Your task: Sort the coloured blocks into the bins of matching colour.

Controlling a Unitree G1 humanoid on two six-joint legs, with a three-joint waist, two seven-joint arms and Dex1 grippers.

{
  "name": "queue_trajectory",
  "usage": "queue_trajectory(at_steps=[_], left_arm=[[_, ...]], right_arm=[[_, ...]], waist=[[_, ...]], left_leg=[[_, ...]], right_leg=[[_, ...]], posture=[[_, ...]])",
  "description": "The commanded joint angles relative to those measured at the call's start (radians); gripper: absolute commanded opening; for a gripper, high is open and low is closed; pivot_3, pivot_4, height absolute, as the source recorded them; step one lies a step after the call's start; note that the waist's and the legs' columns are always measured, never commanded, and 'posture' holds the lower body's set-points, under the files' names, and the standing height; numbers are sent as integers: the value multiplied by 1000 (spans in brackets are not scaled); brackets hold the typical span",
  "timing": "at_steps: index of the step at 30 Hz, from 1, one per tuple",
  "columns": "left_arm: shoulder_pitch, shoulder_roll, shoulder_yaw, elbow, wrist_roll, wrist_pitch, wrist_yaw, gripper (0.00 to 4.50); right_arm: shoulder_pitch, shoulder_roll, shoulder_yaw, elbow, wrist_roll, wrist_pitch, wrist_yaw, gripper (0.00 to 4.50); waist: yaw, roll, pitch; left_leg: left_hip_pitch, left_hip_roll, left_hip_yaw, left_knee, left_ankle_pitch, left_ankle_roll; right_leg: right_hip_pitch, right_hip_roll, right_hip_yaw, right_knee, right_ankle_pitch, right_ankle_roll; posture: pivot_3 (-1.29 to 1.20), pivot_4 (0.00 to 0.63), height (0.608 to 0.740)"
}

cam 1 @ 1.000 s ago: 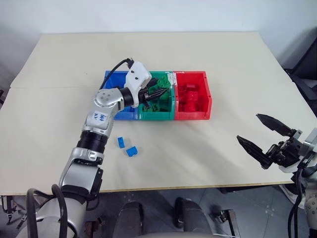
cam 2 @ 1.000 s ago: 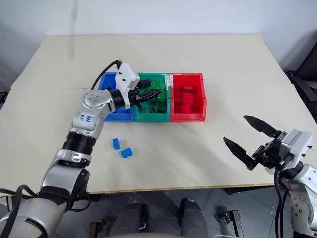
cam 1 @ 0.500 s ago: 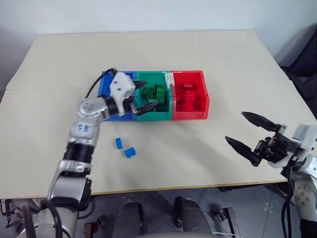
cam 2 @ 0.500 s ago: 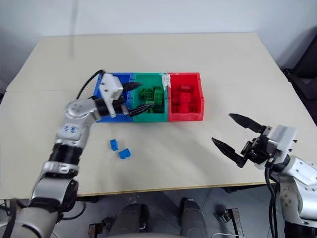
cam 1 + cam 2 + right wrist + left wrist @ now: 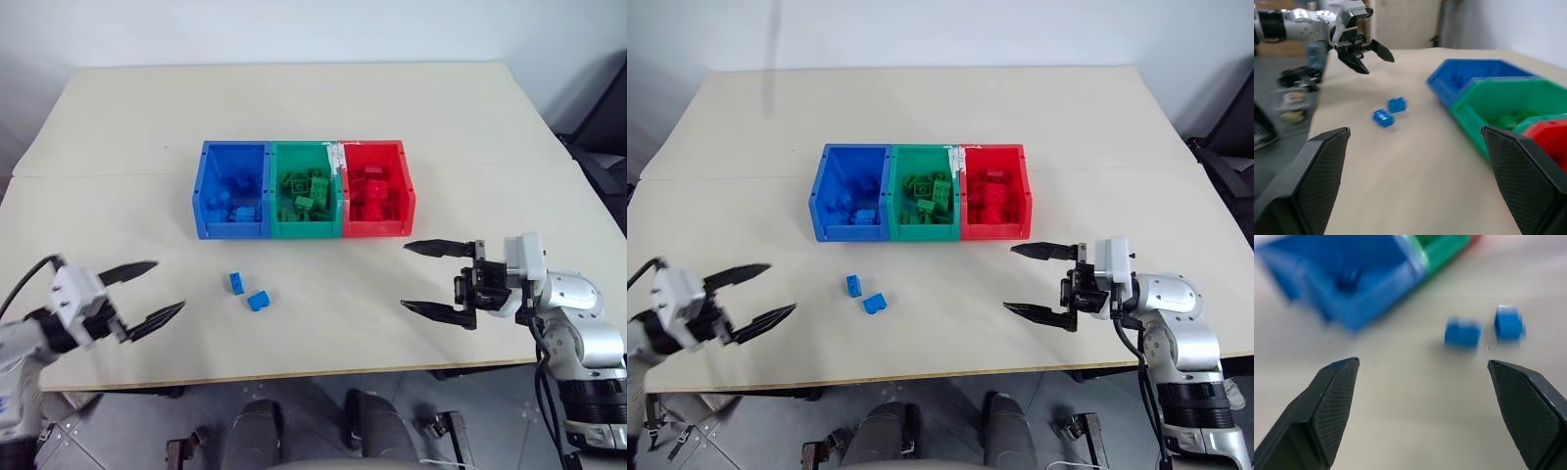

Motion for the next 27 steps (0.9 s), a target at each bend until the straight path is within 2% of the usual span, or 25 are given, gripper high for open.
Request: queue_trajectory(at_steps=[1, 9, 13, 16, 20, 23, 27], left_arm=[[51, 6, 30, -24, -15, -47, -27, 4470], [40, 10, -109, -165, -18, -12, -62, 4470], [-47, 46, -277, -248, 45, 61, -66, 4470], [-168, 45, -390, -274, 99, 163, 0, 4470], [-273, 27, -466, -301, 138, 291, 91, 4470], [-303, 36, -510, -326, 180, 409, 159, 4470], [-311, 58, -550, -362, 200, 477, 171, 4470]], right_arm=[[-23, -12, 5, 32, -5, -31, 63, 4500], [-36, -19, 0, 86, -18, -57, 110, 4500], [2, -51, -36, 87, -15, -57, 101, 4500], [43, -66, -64, 75, -14, -64, 86, 4500], [107, -67, -101, 24, -6, -61, 46, 4500], [153, -63, -119, -17, -4, -58, 21, 4500], [187, -56, -132, -61, 0, -52, -12, 4500]], waist=[[1, 0, 0], [-4, 0, 0], [3, 0, 0], [2, 0, 0], [-4, 1, 0], [-6, 1, 0], [-2, 1, 0]], left_leg=[[0, 0, 0, 0, 0, 0], [0, 2, 3, 0, -1, -2], [0, 2, 4, 0, -1, -2], [1, 2, 6, 0, -1, -2], [1, 2, 7, 0, 0, -4], [1, 2, 8, -1, 1, -6], [1, 2, 9, 0, 1, -6]], right_leg=[[0, 0, 0, 0, 0, 0], [-2, 0, -2, 1, 0, 0], [-2, 0, -2, 2, 0, -1], [-2, 0, -1, 2, 0, 0], [-3, 1, -1, 3, 0, 0], [-4, 1, 0, 4, 0, 0], [-4, 1, 1, 3, 0, 0]], posture=[[0, 150, 740], [0, 150, 740], [0, 150, 740], [0, 150, 740], [0, 150, 740], [0, 150, 740], [0, 150, 740]])
